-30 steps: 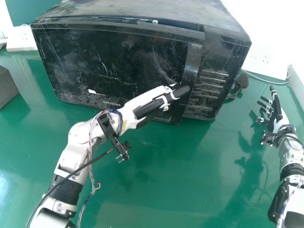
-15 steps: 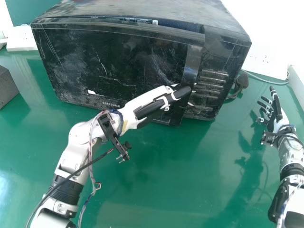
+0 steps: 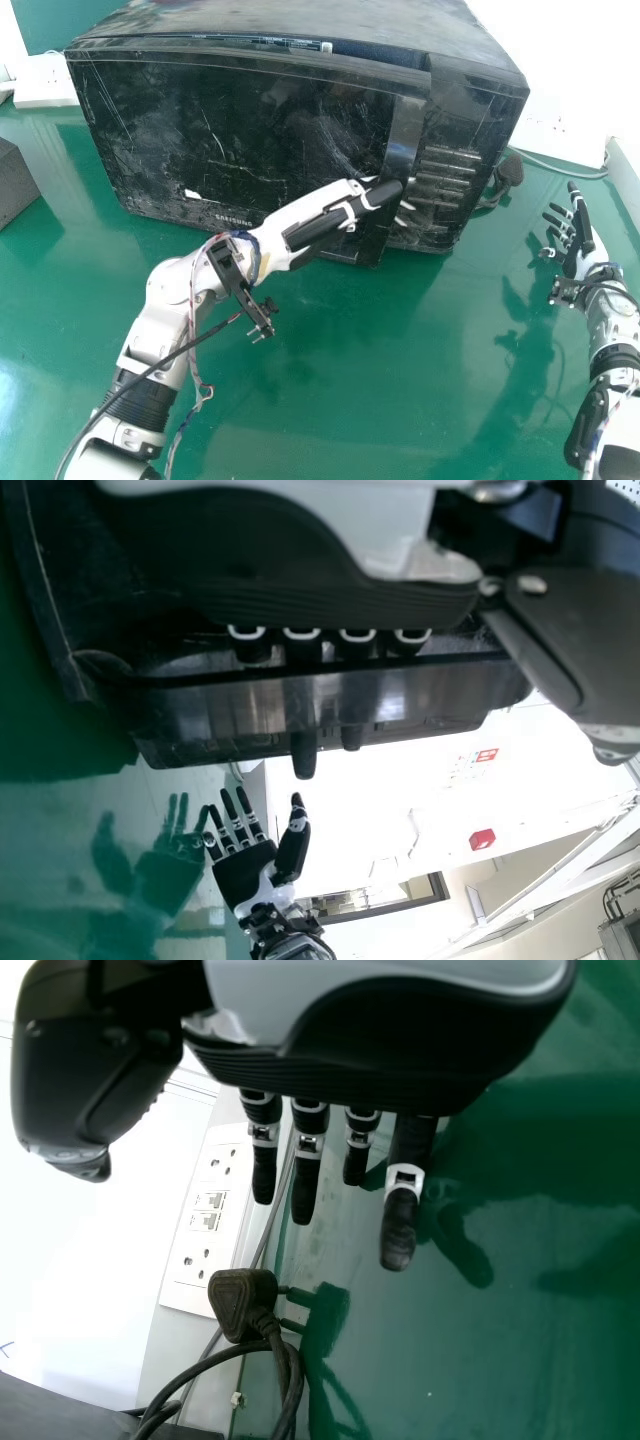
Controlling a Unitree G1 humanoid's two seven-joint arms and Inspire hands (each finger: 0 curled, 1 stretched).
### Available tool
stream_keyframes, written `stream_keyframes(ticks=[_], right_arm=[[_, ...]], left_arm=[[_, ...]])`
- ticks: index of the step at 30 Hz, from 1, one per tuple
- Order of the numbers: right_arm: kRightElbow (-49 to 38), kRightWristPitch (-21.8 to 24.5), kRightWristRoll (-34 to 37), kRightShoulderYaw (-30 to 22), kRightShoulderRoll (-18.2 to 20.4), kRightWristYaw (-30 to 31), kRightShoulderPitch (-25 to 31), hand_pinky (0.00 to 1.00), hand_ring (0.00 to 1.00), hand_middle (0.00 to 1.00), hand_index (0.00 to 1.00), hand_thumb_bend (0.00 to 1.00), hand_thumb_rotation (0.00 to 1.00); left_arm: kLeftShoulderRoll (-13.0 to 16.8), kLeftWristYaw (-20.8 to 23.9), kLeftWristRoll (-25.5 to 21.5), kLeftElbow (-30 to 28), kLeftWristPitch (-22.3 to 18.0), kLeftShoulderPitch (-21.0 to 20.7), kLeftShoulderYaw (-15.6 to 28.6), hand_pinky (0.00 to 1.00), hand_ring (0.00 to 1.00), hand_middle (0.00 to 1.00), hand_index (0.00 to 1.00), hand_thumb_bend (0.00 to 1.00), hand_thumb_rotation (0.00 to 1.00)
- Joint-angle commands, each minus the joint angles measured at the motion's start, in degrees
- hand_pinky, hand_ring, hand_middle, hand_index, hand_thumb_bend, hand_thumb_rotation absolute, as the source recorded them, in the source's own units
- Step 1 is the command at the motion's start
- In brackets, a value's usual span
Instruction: Open the door of oven
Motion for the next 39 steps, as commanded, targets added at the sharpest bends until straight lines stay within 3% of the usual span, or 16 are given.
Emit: stream_keyframes(ticks=[1, 3, 5, 8, 12, 18, 20, 24, 28, 36, 39], right_arm=[[2.11, 2.87, -0.81, 0.57, 1.43, 0.09, 3.16, 0.53, 0.7, 0.85, 0.88, 0.79, 1.0], [2.1, 2.95, -1.01, 0.78, 1.41, -0.01, 3.08, 0.49, 0.68, 0.83, 0.87, 0.81, 1.0], [2.17, 2.75, -1.09, 0.82, 1.31, 0.2, 3.25, 0.53, 0.72, 0.86, 0.89, 0.81, 1.0], [2.23, 2.77, -0.95, 0.66, 1.23, 0.38, 3.38, 0.51, 0.68, 0.85, 0.89, 0.83, 1.0], [2.19, 2.59, -0.89, 0.61, 1.27, 0.51, 3.39, 0.55, 0.73, 0.86, 0.88, 0.84, 1.0], [2.14, 2.92, -0.97, 0.74, 1.37, 0.09, 3.13, 0.52, 0.68, 0.84, 0.87, 0.84, 1.0], [2.15, 2.86, -0.86, 0.63, 1.4, 0.14, 3.15, 0.58, 0.71, 0.84, 0.87, 0.83, 1.0], [2.1, 2.77, -1.04, 0.87, 1.41, 0.36, 3.11, 0.5, 0.67, 0.82, 0.87, 0.86, 1.0], [2.06, 2.87, -1.03, 0.92, 1.49, -0.05, 3.03, 0.51, 0.7, 0.84, 0.86, 0.85, 1.0], [2.05, 2.69, -1.13, 1.12, 1.42, 0.33, 3.09, 0.56, 0.7, 0.84, 0.88, 0.85, 1.0], [1.97, 2.99, -0.98, 1.08, 1.52, -0.05, 2.82, 0.47, 0.67, 0.82, 0.86, 0.81, 1.0]], left_arm=[[-0.66, -0.77, -0.76, -0.85, -0.9, 0.71, -0.83, 0.44, 0.63, 0.67, 0.83, 0.97, 0.92], [-0.62, -0.84, -0.88, -1.29, -0.65, 0.8, -0.86, 0.43, 0.61, 0.64, 0.76, 0.97, 0.92], [-0.58, -0.77, -0.8, -1.53, -0.6, 0.83, -0.9, 0.43, 0.59, 0.62, 0.72, 0.97, 0.91], [-0.57, -0.98, -0.86, -1.34, -1.03, 0.73, -0.89, 0.43, 0.56, 0.59, 0.66, 0.98, 0.91], [-0.48, -0.86, -0.49, -0.94, -1.5, 0.6, -0.97, 0.43, 0.53, 0.57, 0.63, 1.0, 0.92], [-0.21, -1.37, -0.58, -1.25, -1.3, 0.4, -1.18, 0.41, 0.47, 0.52, 0.58, 1.0, 0.94], [-0.25, -1.69, -0.81, -0.76, -1.82, 0.25, -1.08, 0.4, 0.46, 0.51, 0.56, 1.0, 0.93], [0.26, -1.68, -0.55, -1.63, -1.02, 0.37, -1.28, 0.39, 0.44, 0.49, 0.52, 1.0, 0.95], [0.56, -1.94, -0.67, -1.61, -1.57, 0.63, -1.19, 0.39, 0.43, 0.49, 0.5, 1.0, 0.96], [1.67, -3.24, -2.48, -4.3, 2.48, 1.89, -0.59, 0.34, 0.41, 0.48, 0.52, 1.0, 0.91], [2.74, -3.23, -1.86, -5.16, 2.32, 2.27, -0.83, 0.35, 0.4, 0.47, 0.51, 1.0, 0.92]])
